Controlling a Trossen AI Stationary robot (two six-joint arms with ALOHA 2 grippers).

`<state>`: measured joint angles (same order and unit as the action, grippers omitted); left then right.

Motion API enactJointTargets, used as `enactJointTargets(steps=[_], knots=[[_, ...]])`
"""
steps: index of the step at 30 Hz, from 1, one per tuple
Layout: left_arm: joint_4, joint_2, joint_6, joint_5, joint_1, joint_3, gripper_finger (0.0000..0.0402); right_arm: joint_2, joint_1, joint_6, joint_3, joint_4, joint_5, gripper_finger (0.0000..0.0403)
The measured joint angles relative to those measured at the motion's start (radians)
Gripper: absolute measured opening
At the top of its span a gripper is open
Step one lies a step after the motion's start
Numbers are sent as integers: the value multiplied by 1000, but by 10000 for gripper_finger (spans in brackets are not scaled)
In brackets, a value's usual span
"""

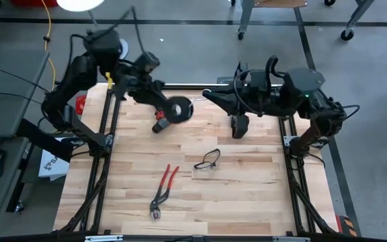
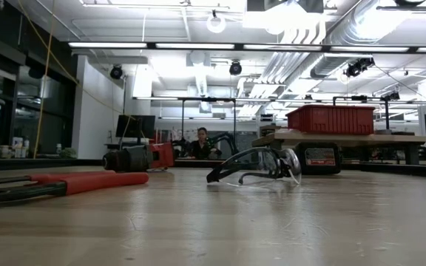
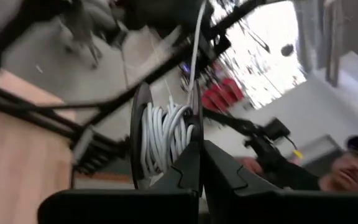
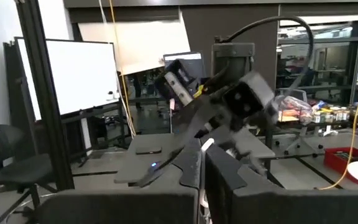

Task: Coil cords
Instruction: Coil the white wire onto the black spool

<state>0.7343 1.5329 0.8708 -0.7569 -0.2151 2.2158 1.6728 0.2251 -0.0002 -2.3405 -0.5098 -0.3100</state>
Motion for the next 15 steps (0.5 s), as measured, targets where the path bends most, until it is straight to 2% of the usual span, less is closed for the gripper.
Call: enactJointTargets(steps=[4,7,15], knots=[[-6,43,44,-51,38,0,0,3,-34,3,0,2,60,0],[-85,75,86,-103,57,0,0,5,-49,18,0,7,88,0],[-624,179,393,-231,84,0,0,42,-64,22,-2,54,170,0]])
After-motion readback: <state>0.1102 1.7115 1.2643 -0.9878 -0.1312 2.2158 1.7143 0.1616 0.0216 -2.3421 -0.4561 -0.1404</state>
